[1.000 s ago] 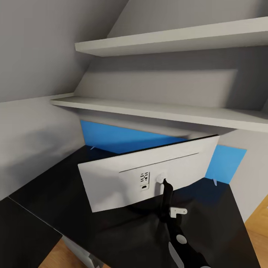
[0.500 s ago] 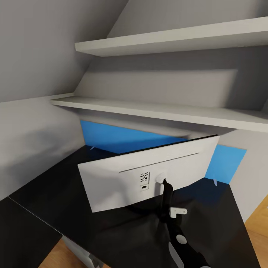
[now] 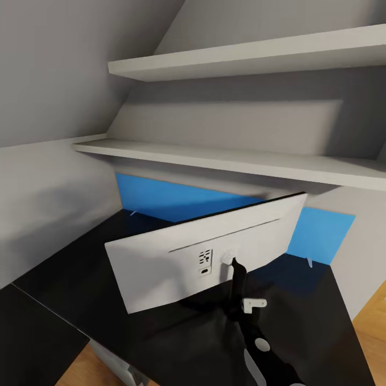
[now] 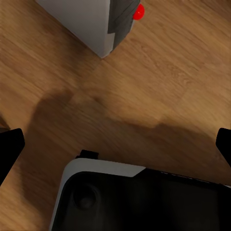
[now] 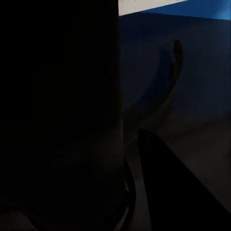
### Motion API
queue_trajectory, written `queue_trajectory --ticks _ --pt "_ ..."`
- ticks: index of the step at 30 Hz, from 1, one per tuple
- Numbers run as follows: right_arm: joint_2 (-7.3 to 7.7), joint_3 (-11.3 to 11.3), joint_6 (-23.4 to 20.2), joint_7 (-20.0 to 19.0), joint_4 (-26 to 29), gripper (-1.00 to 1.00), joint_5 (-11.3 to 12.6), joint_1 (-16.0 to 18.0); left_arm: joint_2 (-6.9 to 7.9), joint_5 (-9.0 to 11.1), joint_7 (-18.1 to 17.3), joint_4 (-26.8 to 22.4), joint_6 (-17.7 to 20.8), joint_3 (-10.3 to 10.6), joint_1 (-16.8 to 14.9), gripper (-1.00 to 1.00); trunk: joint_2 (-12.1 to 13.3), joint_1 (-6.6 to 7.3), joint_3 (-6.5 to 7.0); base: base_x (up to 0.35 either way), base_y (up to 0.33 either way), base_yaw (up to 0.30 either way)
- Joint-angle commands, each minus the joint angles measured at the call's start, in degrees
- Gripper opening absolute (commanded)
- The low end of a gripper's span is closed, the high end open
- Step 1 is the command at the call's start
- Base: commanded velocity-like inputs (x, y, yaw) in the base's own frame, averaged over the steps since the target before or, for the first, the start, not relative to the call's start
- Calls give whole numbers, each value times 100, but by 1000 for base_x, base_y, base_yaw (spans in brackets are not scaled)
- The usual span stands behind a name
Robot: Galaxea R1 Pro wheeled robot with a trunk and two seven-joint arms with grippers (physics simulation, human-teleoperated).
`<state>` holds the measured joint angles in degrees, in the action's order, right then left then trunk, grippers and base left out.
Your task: In the bedroom, organize the workspace by keeping the computer under the desk, ensuring the monitor is on the desk, placing the keyboard on the desk next to the monitor, placing the mouse on the desk next to the keyboard, moving the folder from the swivel chair onto the desk next to the mouse, stacking the notebook on top of the folder with the pen on top of the notebook, and positioning the swivel chair next to the desk.
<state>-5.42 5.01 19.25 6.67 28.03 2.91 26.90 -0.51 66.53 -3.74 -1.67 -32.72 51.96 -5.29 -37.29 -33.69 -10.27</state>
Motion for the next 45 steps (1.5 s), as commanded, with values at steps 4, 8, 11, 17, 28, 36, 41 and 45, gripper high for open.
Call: queue_trajectory --ticks 4,8,11,17,28,36,41,45 --pt "94 36 18 -113 15 -100 51 9 -2 61 -39 9 -15 24 -5 100 -8 -1 -8 0 0 0" --pt "124 35 17 -162 18 -100 52 9 -2 54 -39 9 -15 24 -2 100 -8 -1 -8 0 0 0" --pt "127 29 12 -260 22 -100 46 9 -2 53 -39 9 -15 24 -2 100 -8 -1 -8 0 0 0" --pt "130 27 7 -301 27 -100 43 9 -2 53 -39 9 -15 26 -3 100 -8 -1 -8 0 0 0" --pt "202 23 -8 -497 20 -100 52 9 -3 54 -39 9 -106 37 -4 100 -8 -1 -8 0 0 0" --pt "211 22 -9 -561 19 -100 45 9 -3 68 -39 9 -258 42 -2 100 -8 -1 -8 0 0 0" --pt "214 26 -9 -563 18 -100 43 9 -3 70 -39 9 -261 42 -2 100 -8 -1 -8 27 26 0" --pt "216 26 -9 -562 18 -100 43 9 -3 70 -33 9 -254 40 -3 100 -8 -1 -8 53 42 0"
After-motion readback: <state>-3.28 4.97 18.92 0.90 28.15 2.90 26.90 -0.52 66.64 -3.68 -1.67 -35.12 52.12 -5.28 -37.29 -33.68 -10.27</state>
